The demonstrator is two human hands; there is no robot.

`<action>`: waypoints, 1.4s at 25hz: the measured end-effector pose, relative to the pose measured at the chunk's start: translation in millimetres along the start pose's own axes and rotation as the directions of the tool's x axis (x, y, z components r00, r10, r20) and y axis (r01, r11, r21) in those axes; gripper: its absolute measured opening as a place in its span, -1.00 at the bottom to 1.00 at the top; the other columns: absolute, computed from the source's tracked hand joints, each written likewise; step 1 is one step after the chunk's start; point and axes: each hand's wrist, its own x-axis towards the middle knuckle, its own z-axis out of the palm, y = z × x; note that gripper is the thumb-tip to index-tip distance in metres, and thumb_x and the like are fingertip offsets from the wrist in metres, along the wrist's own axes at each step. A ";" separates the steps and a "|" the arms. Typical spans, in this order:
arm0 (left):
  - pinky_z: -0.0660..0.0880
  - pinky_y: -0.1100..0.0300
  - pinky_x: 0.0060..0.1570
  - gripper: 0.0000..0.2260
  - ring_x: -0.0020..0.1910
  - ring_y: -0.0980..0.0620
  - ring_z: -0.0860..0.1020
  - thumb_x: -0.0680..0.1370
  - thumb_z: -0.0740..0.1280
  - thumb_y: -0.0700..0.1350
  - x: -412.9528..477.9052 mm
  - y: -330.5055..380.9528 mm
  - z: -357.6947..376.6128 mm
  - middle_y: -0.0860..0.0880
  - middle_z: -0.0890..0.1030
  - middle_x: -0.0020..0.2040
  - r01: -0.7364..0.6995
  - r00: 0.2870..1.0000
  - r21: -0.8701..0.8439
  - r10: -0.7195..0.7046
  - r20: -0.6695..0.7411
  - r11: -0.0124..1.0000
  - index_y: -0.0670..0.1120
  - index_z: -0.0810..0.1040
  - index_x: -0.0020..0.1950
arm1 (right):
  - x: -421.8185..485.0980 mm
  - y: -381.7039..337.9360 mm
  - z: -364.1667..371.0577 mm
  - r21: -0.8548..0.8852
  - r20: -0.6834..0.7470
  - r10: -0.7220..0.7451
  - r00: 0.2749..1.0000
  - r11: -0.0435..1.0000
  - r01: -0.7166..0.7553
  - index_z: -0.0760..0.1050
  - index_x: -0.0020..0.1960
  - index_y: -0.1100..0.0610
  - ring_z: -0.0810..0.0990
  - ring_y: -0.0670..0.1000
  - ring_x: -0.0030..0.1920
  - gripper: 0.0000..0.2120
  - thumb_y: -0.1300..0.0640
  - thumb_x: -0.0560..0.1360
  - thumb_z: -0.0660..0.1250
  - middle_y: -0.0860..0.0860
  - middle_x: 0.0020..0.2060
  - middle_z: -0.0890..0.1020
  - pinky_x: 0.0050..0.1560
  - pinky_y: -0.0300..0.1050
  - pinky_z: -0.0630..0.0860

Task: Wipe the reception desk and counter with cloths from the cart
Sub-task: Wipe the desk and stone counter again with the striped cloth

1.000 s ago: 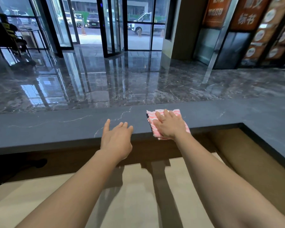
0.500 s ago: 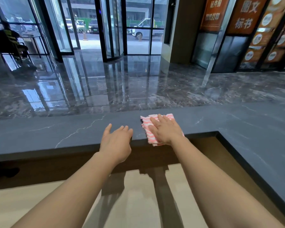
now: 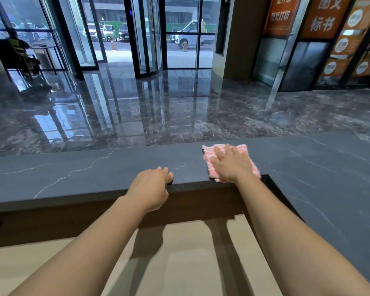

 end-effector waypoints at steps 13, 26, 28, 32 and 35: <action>0.14 0.12 0.49 -0.40 0.55 0.08 0.06 0.54 0.09 -0.43 -1.3 -3.2 6.6 0.03 0.14 0.56 0.026 0.999 -0.186 -0.033 -0.035 0.982 -0.01 0.24 0.53 | 55.4 -19.6 -6.0 -0.016 0.028 -0.236 0.971 0.971 0.237 0.01 0.58 -0.05 0.01 0.11 0.56 -0.48 -0.15 0.65 -0.10 0.11 0.57 0.03 0.53 0.12 -0.03; 0.07 0.20 0.50 -0.40 0.53 0.11 0.10 0.54 0.09 -0.45 3.5 -24.7 0.5 0.05 0.19 0.54 -0.114 0.993 -0.243 0.118 -0.001 0.963 -0.01 0.27 0.52 | -18.6 -30.9 13.8 0.074 -0.202 0.213 0.956 0.977 -0.202 0.17 0.52 -0.05 0.12 0.16 0.51 -0.43 -0.24 0.58 -0.08 0.13 0.51 0.19 0.48 0.16 0.01; 0.07 0.18 0.50 -0.40 0.54 0.10 0.10 0.54 0.09 -0.45 3.3 -26.3 -0.7 0.04 0.18 0.54 -0.135 0.990 -0.239 0.140 0.001 0.961 -0.01 0.26 0.52 | -44.9 -60.8 23.9 0.108 -0.303 0.275 0.912 0.961 -0.254 0.21 0.50 -0.03 0.16 0.16 0.48 -0.43 -0.26 0.57 -0.07 0.13 0.48 0.24 0.48 0.16 0.02; 0.06 0.18 0.49 -0.39 0.54 0.10 0.09 0.54 0.09 -0.46 2.3 -31.6 -0.4 0.04 0.17 0.55 -0.173 0.984 -0.242 0.179 0.004 0.955 0.00 0.25 0.53 | -71.0 -103.9 39.4 0.437 -0.220 0.473 0.853 0.830 -0.348 -0.08 0.59 0.11 -0.28 0.20 0.54 -0.31 -0.23 0.60 -0.01 0.19 0.56 -0.19 0.54 0.14 -0.13; 0.06 0.19 0.49 -0.37 0.54 0.10 0.06 0.53 0.08 -0.46 5.0 -38.2 -1.9 0.04 0.14 0.56 -0.215 0.972 -0.224 0.231 0.046 0.951 0.01 0.22 0.54 | -61.8 -99.4 33.8 0.673 -0.130 0.642 0.756 0.617 -0.408 -0.20 0.57 0.21 -0.42 0.23 0.49 -0.30 -0.03 0.63 0.09 0.24 0.49 -0.39 0.52 0.09 0.07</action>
